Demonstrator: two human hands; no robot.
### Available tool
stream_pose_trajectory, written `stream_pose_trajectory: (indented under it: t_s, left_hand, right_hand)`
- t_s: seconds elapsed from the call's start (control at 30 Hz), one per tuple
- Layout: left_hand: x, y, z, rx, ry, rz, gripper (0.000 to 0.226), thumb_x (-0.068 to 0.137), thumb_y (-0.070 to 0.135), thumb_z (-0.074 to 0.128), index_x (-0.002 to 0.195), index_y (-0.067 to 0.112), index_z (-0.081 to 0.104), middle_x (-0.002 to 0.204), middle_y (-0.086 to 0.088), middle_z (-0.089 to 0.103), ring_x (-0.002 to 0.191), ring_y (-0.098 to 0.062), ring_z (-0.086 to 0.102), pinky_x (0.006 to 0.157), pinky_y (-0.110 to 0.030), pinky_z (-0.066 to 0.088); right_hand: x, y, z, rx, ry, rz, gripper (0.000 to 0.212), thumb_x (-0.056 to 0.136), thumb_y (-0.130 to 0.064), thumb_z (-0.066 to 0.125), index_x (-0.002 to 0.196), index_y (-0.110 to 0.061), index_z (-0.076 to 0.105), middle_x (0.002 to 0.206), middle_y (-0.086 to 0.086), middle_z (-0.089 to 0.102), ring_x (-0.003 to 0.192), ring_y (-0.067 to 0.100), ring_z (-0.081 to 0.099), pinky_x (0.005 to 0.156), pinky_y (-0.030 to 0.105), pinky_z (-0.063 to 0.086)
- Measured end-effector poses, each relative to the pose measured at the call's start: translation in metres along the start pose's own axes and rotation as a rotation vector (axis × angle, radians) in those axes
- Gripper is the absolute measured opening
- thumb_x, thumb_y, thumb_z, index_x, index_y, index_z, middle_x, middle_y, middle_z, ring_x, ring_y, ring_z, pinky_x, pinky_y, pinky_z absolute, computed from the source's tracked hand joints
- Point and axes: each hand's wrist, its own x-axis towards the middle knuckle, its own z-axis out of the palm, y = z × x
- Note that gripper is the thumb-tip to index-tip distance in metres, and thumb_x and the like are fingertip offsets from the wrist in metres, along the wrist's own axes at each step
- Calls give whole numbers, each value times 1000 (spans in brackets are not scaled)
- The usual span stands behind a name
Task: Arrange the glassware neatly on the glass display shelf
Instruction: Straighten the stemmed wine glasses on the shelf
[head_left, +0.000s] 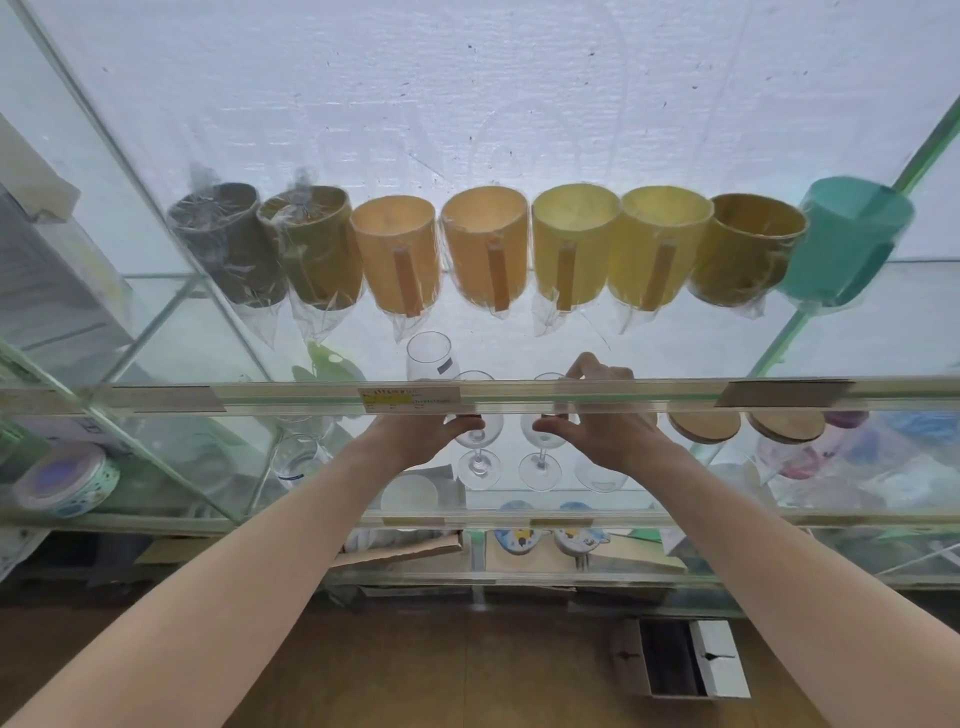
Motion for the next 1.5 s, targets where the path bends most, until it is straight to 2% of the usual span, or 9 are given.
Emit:
stream_pose_trajectory:
  t_s: [0.2,0.37,0.63,0.77,0.87,1.07,1.2,1.37,1.5]
  left_hand:
    - [2,7,-2,9,11,6,32,95,59,58,103,28,62,85,14,54,83,-13,58,83,-28,42]
    - [1,13,-8,-34,19,18,21,93,56,64,82,40,55,73,25,52,64,12,49,60,-7,31]
    - [1,15,-5,-36,31,-12,35,91,60,63,67,44,44,74,24,47,66,6,49,64,-13,34]
    - [6,13,-3,-71,-106,-78,14,94,61,58,94,47,62,103,15,66,104,-18,67,91,-34,46]
    - [10,9,-2,-161,-286,-213,63,97,64,49,147,25,52,155,-5,49,145,-27,43,117,-39,30]
    - [7,10,4,15,-18,-30,42,92,66,56,103,27,65,105,4,66,100,-21,65,94,-35,49]
    - [7,10,3,48,-1,14,41,92,66,56,98,26,62,99,4,66,91,-19,65,90,-35,51]
    - [7,9,7,138,-20,41,45,95,64,51,114,26,63,107,6,64,99,-18,63,87,-29,46]
    - [9,12,6,-27,-165,-64,55,97,64,50,138,29,60,143,-2,60,134,-26,53,110,-38,37]
  right_hand:
    - [0,4,-2,17,-41,21,45,85,-60,73,89,-17,61,116,-2,52,104,32,51,89,43,45]
    - [0,7,-1,104,-58,75,43,80,-62,77,91,-24,58,114,-13,53,106,26,49,90,43,47]
    - [-2,6,-3,120,-38,69,45,80,-58,79,93,-23,54,112,-11,57,107,28,52,89,51,50]
    - [-2,5,-3,157,-38,77,46,79,-55,82,94,-23,53,109,-9,60,106,27,55,84,52,54]
    - [-2,5,-3,180,-31,98,47,78,-54,84,96,-27,49,104,-13,61,106,24,55,84,50,54]
    - [-1,5,-3,192,-35,130,50,75,-55,84,97,-30,46,93,-13,66,103,23,58,81,50,55]
    - [-1,4,-2,184,-30,140,51,74,-56,85,97,-31,47,90,-13,66,100,21,59,80,48,56]
    - [0,3,-3,168,-49,131,52,75,-59,82,100,-30,46,98,-10,65,103,22,56,83,50,55]
    - [-1,3,-3,137,-58,127,50,78,-59,80,101,-29,48,104,-10,64,104,20,54,85,51,54]
